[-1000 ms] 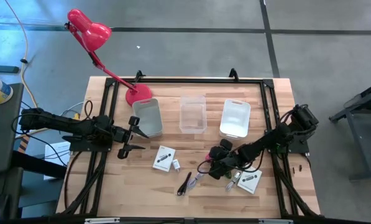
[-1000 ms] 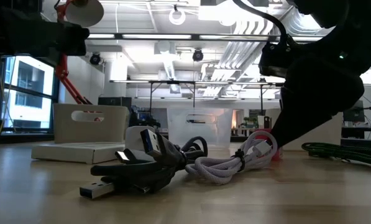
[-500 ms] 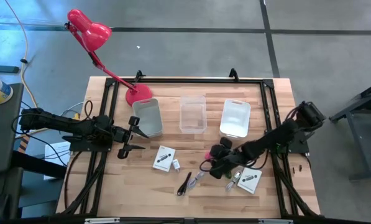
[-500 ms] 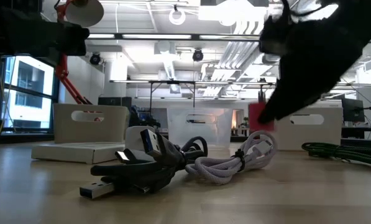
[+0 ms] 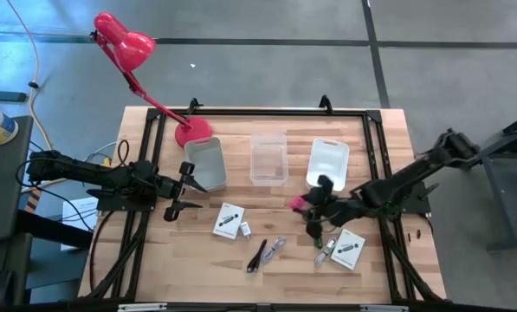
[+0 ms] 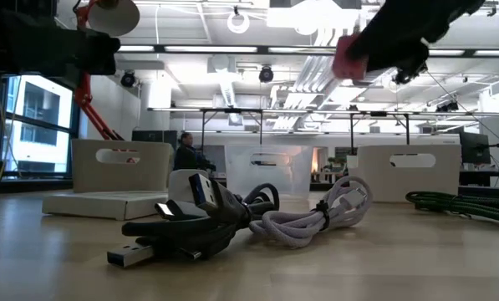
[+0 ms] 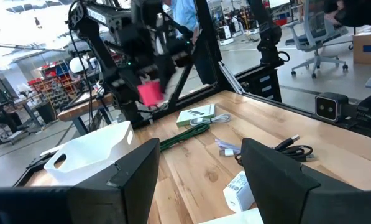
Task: Pick and place items into bin
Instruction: Put the pink charger adapter into the white bin
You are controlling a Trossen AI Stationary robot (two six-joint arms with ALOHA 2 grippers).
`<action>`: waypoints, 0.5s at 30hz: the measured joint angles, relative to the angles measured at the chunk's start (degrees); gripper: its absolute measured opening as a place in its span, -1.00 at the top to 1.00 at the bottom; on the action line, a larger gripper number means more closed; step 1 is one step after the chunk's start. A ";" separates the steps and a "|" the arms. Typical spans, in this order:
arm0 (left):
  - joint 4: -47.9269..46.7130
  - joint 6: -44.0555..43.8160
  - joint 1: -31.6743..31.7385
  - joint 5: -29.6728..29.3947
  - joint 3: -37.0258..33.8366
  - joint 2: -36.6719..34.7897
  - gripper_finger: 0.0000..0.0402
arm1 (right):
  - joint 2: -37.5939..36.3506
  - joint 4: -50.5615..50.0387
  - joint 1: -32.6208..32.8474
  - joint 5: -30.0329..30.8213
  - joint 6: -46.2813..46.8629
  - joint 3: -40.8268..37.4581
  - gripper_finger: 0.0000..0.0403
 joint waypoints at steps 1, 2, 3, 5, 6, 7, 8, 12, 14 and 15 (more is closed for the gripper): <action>0.00 0.00 0.00 0.00 0.00 0.00 -0.08 | -1.81 -2.06 0.01 0.89 0.25 0.00 0.17; 0.00 0.00 0.00 0.00 0.00 0.02 -0.08 | -3.49 -4.33 0.00 1.71 0.64 0.00 0.19; 0.00 0.00 0.00 0.00 0.01 0.01 -0.08 | -5.12 -6.88 0.00 2.55 1.13 0.00 0.20; 0.00 0.00 0.00 0.00 0.01 0.01 -0.08 | -8.14 -11.57 0.00 4.23 2.52 0.00 0.21; 0.00 0.00 0.00 0.00 0.01 0.02 -0.08 | -9.52 -14.08 0.00 5.18 3.36 0.00 0.21; 0.00 0.00 0.00 0.00 0.00 0.01 -0.08 | -10.73 -16.33 0.00 6.39 4.01 0.00 0.19; 0.00 0.00 0.00 0.00 0.00 0.01 -0.08 | -11.82 -18.37 0.00 7.48 4.75 0.00 0.17; 0.00 0.00 0.00 0.00 0.00 0.02 -0.08 | -15.45 -26.44 -0.32 11.74 7.02 0.00 0.12; 0.00 0.00 0.00 0.00 0.00 0.00 -0.08 | -16.68 -29.98 -0.91 13.09 8.43 0.00 0.14; 0.00 0.00 0.00 0.00 0.01 0.00 -0.08 | -17.06 -31.69 -1.32 13.61 9.09 0.00 0.15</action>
